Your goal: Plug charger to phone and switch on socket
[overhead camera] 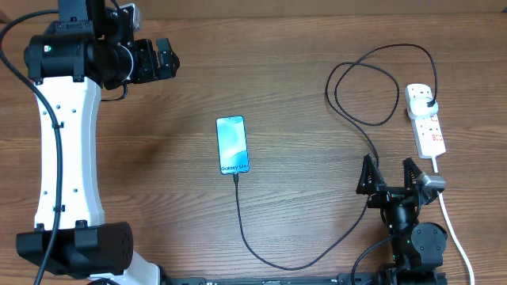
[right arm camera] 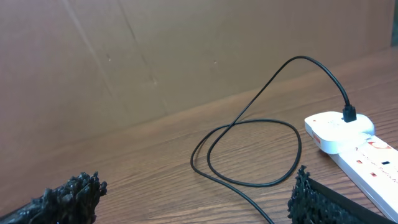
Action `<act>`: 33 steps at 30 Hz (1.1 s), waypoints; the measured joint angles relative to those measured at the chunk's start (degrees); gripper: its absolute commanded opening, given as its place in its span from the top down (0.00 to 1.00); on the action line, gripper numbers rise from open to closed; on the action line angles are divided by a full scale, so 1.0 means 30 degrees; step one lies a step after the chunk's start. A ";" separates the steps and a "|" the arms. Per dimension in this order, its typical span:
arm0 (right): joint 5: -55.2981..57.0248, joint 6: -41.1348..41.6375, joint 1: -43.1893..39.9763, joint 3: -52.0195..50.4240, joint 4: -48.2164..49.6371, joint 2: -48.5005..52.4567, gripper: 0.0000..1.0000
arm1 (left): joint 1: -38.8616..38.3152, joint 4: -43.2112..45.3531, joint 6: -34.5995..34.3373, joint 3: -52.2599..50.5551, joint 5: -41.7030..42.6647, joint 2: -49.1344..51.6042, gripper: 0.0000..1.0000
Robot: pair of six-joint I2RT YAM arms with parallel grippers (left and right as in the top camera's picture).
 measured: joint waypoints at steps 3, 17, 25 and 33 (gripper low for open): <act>0.0000 0.0000 0.0000 0.0000 0.0007 0.0000 0.00 | 0.0000 0.0000 0.0000 0.0000 0.0000 0.0000 0.00; -0.0036 0.0000 0.0000 0.0000 0.0007 0.0000 0.00 | -0.0007 0.0299 0.0007 0.0000 -0.0889 0.0000 0.00; -0.0036 0.0007 0.0000 0.0000 0.0000 0.0000 0.00 | 0.0000 0.1967 0.0029 -0.3169 -0.2798 -0.2382 0.00; -0.0036 0.0000 0.0000 0.0000 0.0007 0.0000 0.00 | -0.0007 0.7847 0.0576 -1.0775 -0.3570 -0.9406 0.00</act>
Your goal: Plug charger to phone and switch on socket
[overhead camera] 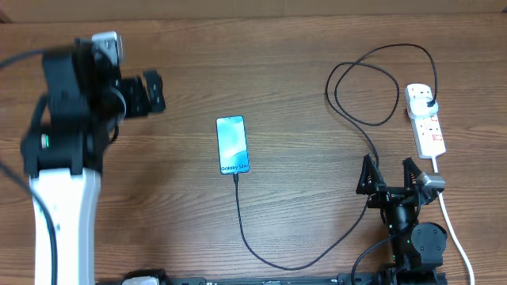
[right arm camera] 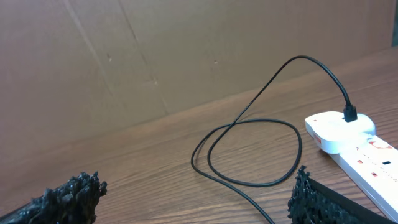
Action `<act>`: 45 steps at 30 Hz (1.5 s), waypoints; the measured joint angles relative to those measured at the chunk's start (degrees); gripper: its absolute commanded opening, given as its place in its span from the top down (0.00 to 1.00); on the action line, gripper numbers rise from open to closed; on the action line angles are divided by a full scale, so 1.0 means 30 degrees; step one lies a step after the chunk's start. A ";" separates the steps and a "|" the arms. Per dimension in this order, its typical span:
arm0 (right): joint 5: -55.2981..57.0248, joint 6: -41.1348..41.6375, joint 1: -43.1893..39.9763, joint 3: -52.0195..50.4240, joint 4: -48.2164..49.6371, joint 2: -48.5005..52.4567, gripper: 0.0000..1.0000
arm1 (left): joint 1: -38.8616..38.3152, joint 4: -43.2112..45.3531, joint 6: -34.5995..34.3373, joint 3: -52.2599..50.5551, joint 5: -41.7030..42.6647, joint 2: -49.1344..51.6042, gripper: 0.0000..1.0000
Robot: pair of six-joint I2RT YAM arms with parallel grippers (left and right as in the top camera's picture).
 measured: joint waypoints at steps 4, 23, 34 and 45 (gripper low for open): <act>-0.0007 0.0007 0.0000 0.0000 0.0000 0.0000 0.00 | 0.0000 0.2929 0.0452 -0.4233 0.0000 -0.3257 0.00; 0.0000 0.0007 0.0000 0.0000 -0.0007 0.0000 0.00 | 0.0000 1.6874 0.3402 -2.1995 0.2448 -1.5664 0.00; -0.0007 0.0007 0.0000 0.0000 -0.0007 0.0000 0.00 | 0.0000 1.7194 0.4918 -2.5653 0.2375 -2.0852 0.00; -0.0007 0.0000 0.0000 0.0000 0.0000 0.0000 0.00 | -0.0379 1.5497 0.5610 -2.6928 0.1632 -2.3584 0.00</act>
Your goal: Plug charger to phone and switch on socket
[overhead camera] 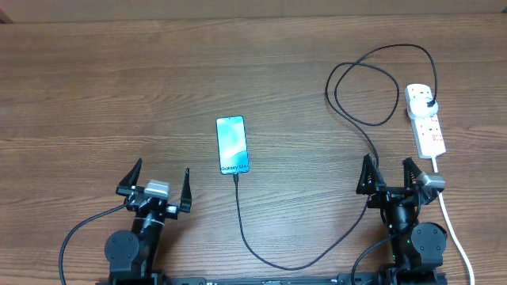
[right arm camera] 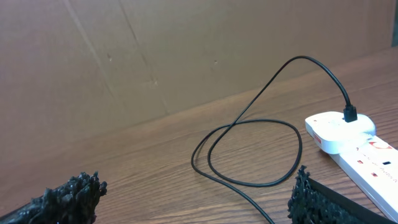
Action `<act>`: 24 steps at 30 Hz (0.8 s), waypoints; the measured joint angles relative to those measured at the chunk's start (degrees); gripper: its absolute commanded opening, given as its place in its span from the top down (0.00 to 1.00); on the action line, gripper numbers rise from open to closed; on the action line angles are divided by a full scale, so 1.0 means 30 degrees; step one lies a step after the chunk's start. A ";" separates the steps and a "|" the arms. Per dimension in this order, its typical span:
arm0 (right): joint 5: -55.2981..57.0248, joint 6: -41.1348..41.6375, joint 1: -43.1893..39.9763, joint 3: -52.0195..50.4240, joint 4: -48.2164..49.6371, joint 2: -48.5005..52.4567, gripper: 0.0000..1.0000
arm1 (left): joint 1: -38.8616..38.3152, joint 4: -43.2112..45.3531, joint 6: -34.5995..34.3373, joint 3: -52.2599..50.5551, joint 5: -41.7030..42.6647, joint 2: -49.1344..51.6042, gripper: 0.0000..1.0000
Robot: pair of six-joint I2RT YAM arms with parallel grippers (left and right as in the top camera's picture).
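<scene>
The phone [overhead camera: 233, 145] lies face up mid-table with its screen lit, and the black charger cable [overhead camera: 261, 255] runs from its bottom edge in a loop to the white power strip [overhead camera: 425, 120] at the right. The charger plug [right arm camera: 349, 114] sits in the strip's far socket. My left gripper [overhead camera: 155, 180] rests open at the front left, well away from the phone. My right gripper [overhead camera: 389, 174] rests open at the front right, with the cable passing between its fingers [right arm camera: 311, 199] on the table.
The strip's white lead [overhead camera: 453, 226] runs down the right edge past my right arm's base. A brown cardboard wall [right arm camera: 186, 50] closes off the far side of the table.
My left arm has come down from the raised, extended pose at the far left to its rest at the front left, gripper open. The phone, cable, strip and right gripper have not moved.
My left arm stood stretched up over the far left of the table, then was lower and blurred there, and now sits folded at the front left. The cable has been at the phone's bottom edge throughout, and my right gripper stayed open at rest.
</scene>
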 measured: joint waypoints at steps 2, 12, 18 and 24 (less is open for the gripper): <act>0.0000 0.0015 -0.0007 0.0000 0.0007 0.0000 0.00 | 0.0000 -0.0357 0.0066 -0.0073 -0.0138 -0.0197 0.00; 0.0007 0.0000 0.0000 0.0000 -0.0007 0.0000 0.00 | 0.0000 -0.0357 0.0138 -0.0095 -0.0211 -0.0248 0.00; 0.0007 0.0000 0.0000 0.0000 0.0000 0.0000 0.00 | 0.0000 -0.0357 0.0146 -0.0095 -0.0211 -0.0248 0.00; 0.0000 0.0007 0.0000 0.0000 0.0000 0.0000 0.00 | 0.0000 -0.0357 0.0138 -0.0095 -0.0211 -0.0248 0.00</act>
